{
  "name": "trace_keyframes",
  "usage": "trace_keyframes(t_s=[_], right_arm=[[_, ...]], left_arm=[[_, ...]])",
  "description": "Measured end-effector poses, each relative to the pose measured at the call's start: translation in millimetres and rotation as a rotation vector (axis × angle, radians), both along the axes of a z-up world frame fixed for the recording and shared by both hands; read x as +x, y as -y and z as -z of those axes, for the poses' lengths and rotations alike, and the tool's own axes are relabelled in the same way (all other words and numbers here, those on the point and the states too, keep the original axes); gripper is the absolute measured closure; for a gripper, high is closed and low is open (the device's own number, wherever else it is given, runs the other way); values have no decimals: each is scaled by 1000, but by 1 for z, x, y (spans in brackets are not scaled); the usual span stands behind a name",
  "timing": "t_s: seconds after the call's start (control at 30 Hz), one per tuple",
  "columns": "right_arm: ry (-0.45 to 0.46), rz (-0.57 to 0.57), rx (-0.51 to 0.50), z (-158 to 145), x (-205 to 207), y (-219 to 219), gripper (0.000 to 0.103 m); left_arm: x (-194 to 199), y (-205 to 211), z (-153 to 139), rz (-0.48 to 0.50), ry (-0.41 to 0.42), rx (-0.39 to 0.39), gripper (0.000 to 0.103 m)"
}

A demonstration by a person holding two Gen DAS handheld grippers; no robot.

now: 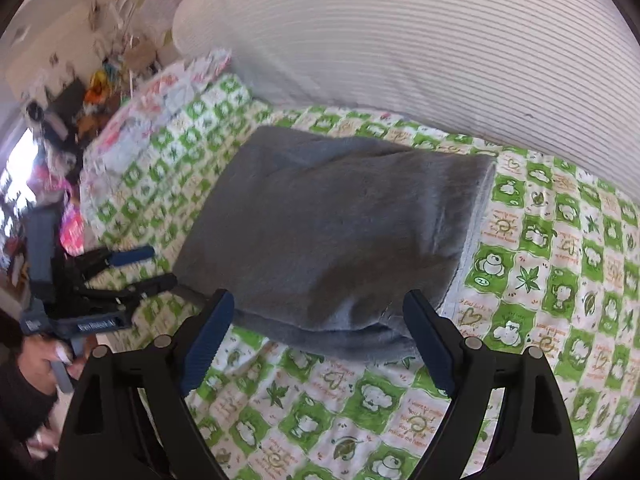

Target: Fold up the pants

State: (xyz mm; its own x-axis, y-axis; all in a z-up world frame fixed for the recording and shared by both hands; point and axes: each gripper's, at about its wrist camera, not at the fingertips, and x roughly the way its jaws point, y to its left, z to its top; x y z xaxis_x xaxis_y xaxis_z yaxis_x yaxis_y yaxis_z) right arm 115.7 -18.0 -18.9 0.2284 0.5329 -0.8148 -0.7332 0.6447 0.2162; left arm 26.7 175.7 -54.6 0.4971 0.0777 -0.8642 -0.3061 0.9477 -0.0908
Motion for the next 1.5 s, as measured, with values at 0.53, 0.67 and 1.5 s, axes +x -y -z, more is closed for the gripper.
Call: trace_keyframes(t_s=[0.53,0.67,1.5], right_arm=[[92,-92,-108,3,-16,-11,10],[100,-99,-111,4,-15,-11,10],[156,-104,-105,-1,-9,-13,10]], left_arm=[[-6,17,-11,31,-29,71,23],[-7,15,-13,20,-28,72,22],[-3,11,-17,-1,30,124,22]])
